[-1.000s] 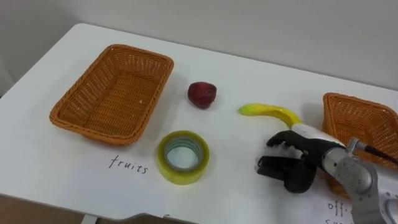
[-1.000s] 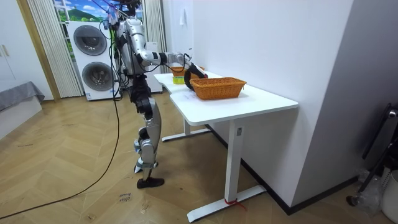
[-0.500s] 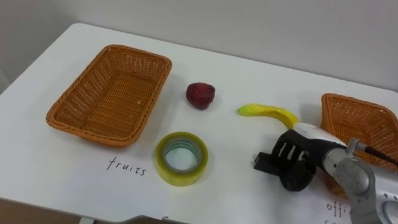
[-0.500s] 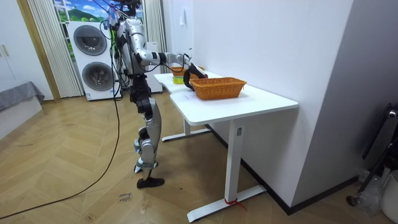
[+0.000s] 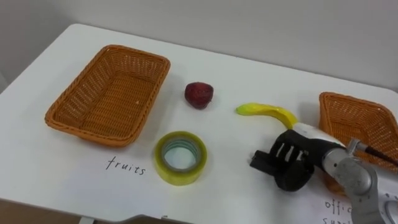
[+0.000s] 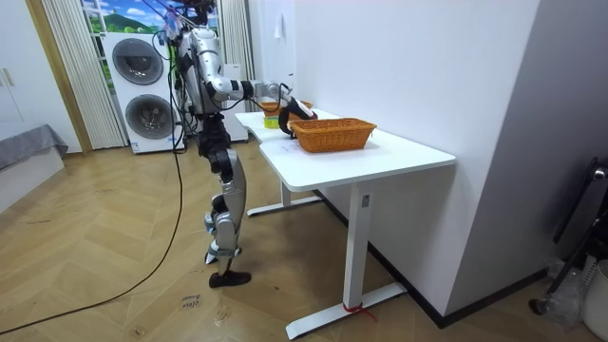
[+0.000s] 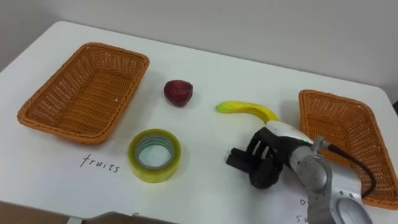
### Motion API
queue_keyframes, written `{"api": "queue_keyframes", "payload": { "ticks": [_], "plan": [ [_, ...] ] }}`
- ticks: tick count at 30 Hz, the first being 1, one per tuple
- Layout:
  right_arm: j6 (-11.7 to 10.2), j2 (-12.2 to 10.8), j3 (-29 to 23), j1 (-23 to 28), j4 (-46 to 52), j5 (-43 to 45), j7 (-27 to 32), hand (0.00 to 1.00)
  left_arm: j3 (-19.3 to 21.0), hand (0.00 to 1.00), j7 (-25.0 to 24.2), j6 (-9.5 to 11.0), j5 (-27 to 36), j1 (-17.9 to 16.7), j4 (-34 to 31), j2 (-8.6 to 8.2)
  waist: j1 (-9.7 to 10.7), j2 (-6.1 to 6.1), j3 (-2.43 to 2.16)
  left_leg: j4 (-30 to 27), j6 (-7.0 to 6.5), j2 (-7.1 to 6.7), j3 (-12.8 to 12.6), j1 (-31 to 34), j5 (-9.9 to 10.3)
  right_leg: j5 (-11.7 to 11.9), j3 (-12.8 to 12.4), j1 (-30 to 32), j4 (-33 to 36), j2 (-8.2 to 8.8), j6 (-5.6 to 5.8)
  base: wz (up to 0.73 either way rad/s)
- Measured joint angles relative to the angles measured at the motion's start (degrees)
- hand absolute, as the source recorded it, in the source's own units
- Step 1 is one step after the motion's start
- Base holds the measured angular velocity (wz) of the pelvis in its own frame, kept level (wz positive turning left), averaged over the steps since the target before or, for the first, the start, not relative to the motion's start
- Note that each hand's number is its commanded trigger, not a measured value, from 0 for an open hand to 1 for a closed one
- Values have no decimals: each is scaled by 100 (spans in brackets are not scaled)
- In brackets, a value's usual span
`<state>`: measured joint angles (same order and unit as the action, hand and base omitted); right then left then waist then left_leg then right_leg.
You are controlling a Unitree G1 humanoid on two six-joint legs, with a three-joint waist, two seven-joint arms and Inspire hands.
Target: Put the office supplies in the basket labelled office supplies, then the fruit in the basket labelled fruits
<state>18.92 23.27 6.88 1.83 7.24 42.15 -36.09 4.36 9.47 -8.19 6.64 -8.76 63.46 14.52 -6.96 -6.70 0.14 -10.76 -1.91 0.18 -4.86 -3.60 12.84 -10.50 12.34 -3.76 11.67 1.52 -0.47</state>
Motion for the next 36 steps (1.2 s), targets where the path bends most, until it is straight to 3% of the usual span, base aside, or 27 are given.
{"api": "queue_keyframes", "payload": {
  "ticks": [7,13,21,30,36],
  "plan": [
    [-78,-57,-400,-1,650,-621,35,100,278,0,1,113,-1,-208,-153,-62,123,29,9,0,-5,-4,-60,10,-3,0,-129,45,1,-11,0,-5],
    [-198,-151,-887,-193,821,-1135,546,100,561,0,0,160,-1,-306,-155,-212,198,-2,-8,13,-6,-3,-123,-30,-3,2,-181,41,1,-10,4,-5],
    [-404,-205,-1631,-530,998,-1517,1197,100,898,0,-125,292,-6,-464,-153,-342,207,34,11,100,-6,10,-168,-128,-4,2,-256,-13,-2,-33,5,-3],
    [-416,-203,-1739,-529,1051,-2043,1762,100,914,0,-161,288,-8,-539,-148,-388,219,129,7,108,-6,10,-168,-128,-4,3,-239,-11,-6,-31,5,0],
    [-518,-199,-2007,-531,1051,-2391,2348,100,1045,0,-122,288,-64,-557,-155,-403,378,144,12,102,-9,6,-120,-92,-6,2,-123,-8,-7,-1,6,5]
  ]
}}
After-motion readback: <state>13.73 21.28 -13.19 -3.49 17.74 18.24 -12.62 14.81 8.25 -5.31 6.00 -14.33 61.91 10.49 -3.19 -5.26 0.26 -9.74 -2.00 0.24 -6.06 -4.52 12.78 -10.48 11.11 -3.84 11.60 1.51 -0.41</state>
